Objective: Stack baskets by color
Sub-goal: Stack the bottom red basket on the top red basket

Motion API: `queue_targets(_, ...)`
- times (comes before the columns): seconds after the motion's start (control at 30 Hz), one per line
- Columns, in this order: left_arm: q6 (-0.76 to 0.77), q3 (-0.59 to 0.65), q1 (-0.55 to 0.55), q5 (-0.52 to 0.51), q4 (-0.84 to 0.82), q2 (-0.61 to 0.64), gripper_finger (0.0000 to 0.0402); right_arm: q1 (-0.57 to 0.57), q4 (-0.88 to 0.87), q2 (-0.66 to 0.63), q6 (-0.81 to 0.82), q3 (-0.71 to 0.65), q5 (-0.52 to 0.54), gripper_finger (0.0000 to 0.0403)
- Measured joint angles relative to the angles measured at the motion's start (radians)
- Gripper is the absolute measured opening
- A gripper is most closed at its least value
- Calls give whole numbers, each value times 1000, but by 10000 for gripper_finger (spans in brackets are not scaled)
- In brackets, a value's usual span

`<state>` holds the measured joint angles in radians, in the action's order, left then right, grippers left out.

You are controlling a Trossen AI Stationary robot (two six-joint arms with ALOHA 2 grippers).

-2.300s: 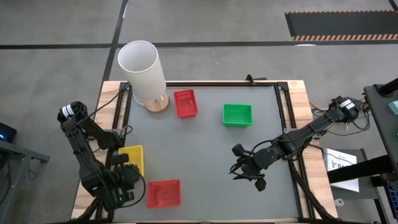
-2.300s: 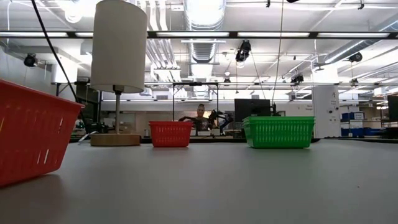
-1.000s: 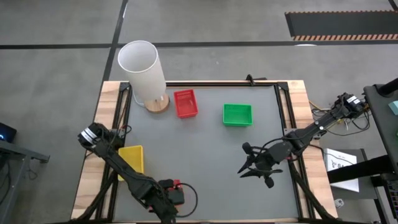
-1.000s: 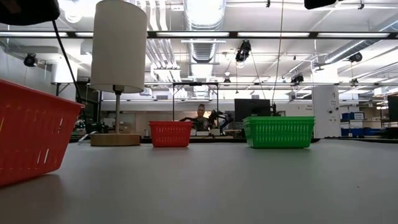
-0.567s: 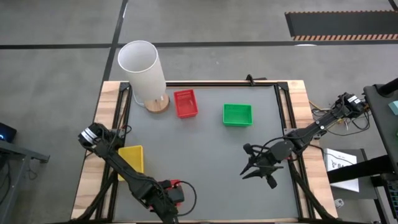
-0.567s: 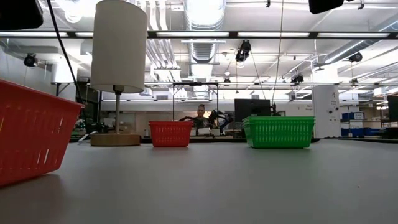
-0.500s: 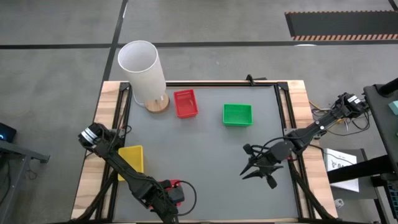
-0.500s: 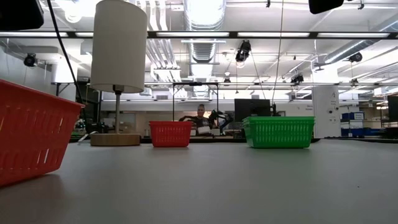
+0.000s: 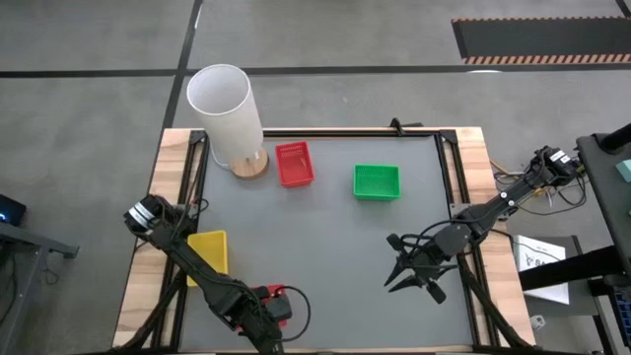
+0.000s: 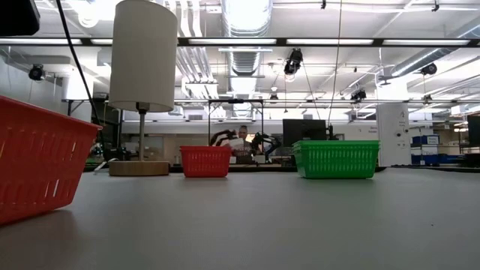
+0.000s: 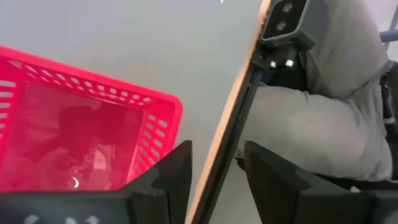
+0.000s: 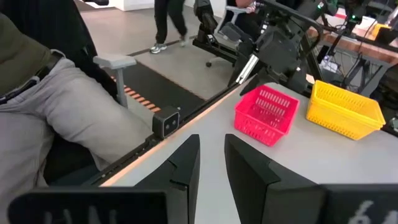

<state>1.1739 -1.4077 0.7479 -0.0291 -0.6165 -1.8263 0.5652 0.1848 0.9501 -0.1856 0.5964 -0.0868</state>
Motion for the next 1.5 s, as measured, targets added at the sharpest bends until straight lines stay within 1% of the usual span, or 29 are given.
queue_targets(0.33,-2,0,0,30,1,0,129,0,-13,-1,19,0,0,68)
queue_targets(0.53,-58,5,1,38,-4,0,129,0,-12,-15,33,0,0,68)
queue_targets(0.73,-134,7,23,38,-3,-31,129,0,-15,-18,56,0,0,68)
queue_targets(0.9,-136,8,38,29,-81,-67,129,0,-15,-18,63,0,0,68)
queue_targets(1.03,-160,9,38,21,-81,-90,129,0,-15,-18,70,-2,0,68)
queue_targets(1.1,-160,8,39,39,-76,-92,129,0,-15,-18,72,-2,0,68)
queue_targets(1.23,-163,-32,40,48,-82,-75,129,0,-15,-18,82,-2,0,68)
queue_targets(1.33,-177,-72,41,23,-151,-47,129,0,-16,-18,81,-2,0,68)
queue_targets(1.47,-200,-84,42,8,-349,-43,129,0,-16,-18,81,-2,0,68)
queue_targets(1.5,-210,-75,42,8,-375,-43,129,0,-16,-18,81,-3,0,68)
